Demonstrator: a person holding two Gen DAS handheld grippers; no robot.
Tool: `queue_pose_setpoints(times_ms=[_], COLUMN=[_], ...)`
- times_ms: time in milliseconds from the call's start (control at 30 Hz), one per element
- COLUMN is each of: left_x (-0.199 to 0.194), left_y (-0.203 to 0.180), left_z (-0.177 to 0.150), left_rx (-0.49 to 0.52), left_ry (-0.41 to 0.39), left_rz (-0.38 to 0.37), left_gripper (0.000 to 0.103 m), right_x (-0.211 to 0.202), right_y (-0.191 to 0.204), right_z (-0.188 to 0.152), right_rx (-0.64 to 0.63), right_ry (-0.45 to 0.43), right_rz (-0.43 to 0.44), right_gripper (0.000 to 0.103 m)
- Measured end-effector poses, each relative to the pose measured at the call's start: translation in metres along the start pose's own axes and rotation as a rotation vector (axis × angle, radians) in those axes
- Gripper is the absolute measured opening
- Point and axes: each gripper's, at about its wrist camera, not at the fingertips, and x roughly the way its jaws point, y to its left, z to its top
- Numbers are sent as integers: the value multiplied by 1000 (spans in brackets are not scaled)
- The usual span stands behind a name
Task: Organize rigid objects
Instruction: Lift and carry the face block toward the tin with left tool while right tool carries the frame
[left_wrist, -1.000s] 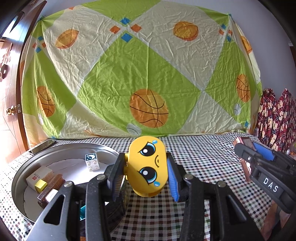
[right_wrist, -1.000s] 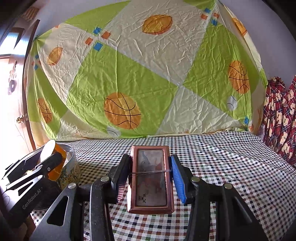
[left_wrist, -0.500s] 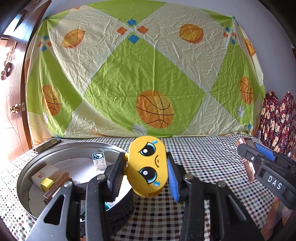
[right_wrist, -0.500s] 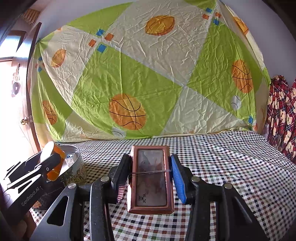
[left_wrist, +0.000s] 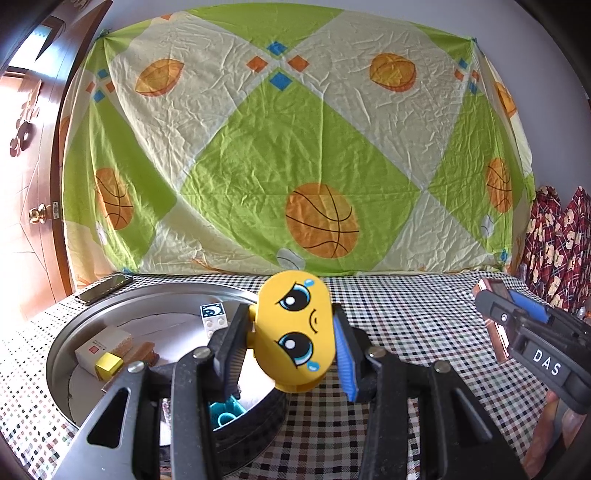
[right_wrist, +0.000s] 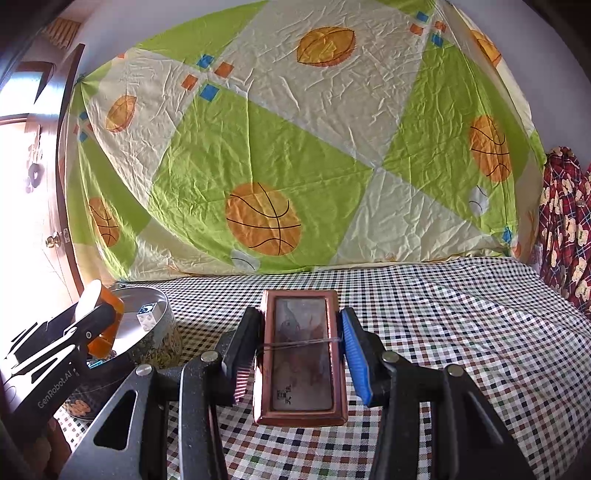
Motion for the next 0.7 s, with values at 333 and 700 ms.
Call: queue_pose_setpoints(times_ms=[333, 700], left_x=[-4, -5], left_y=[12, 28], left_z=[0, 1], left_rx=[-14, -36], left_ry=[-14, -15], left_rz=[14, 42], left_gripper=[42, 42], right_x=[0, 4], right_y=[14, 38], right_z=[0, -2], right_rx=[-3, -27], right_ry=[-8, -10], right_rz=[22, 61], right_gripper=[47, 47])
